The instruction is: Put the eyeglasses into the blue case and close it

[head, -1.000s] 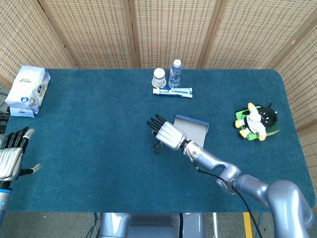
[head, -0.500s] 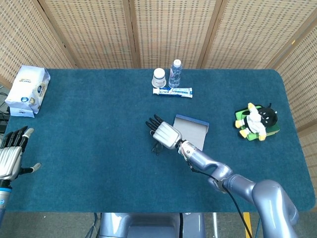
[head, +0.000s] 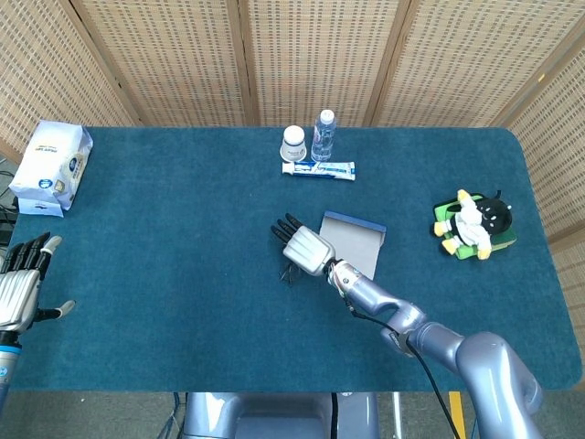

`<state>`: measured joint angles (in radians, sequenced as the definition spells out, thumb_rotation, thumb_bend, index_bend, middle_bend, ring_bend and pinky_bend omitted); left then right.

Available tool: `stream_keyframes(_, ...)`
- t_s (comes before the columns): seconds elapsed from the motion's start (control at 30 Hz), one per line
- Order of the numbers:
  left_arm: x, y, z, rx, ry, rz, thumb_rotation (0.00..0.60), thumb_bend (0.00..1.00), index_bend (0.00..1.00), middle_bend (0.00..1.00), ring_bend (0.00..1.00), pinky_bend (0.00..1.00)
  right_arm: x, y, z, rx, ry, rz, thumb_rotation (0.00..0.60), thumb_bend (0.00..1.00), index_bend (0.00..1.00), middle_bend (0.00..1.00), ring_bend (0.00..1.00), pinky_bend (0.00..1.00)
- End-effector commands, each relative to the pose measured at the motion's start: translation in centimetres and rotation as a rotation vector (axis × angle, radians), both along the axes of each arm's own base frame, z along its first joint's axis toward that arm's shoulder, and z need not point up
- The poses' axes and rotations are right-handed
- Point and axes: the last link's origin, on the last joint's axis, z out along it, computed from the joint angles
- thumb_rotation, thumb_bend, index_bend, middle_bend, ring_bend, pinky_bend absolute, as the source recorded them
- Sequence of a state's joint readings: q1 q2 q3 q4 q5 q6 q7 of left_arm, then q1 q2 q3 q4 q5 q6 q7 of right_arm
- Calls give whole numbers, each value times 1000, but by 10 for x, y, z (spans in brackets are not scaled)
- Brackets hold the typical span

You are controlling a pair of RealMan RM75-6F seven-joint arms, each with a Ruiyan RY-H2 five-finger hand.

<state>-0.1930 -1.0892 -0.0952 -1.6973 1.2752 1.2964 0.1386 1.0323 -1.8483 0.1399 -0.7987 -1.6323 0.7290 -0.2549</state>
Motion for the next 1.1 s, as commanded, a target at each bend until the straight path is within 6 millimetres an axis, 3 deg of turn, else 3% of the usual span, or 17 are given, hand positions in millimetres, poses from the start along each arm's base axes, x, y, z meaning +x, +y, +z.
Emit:
stream_keyframes(0.03, 0, 0, 0, -1, 0, 1, 600, 14, 0, 0, 0, 0, 0, 0, -1, 1, -3, -2, 600, 368, 501, 87, 0, 70)
stream_keyframes(0.33, -1, 1, 0, -4, -1, 4, 600, 14, 0, 0, 0, 0, -1, 1, -3, -1, -11, -6, 600, 417, 585, 112, 0, 81)
stream_keyframes(0.73, 0, 1, -2, -12, -1, 2, 600, 14, 0, 0, 0, 0, 2, 3, 8, -8, -68, -11, 600, 464, 600, 113, 0, 85)
stream_keyframes(1.1, 2, -2, -3, -21, -2, -11, 600, 14, 0, 0, 0, 0, 14, 6, 48, -91, -165, -92, 600, 516, 619, 95, 0, 96)
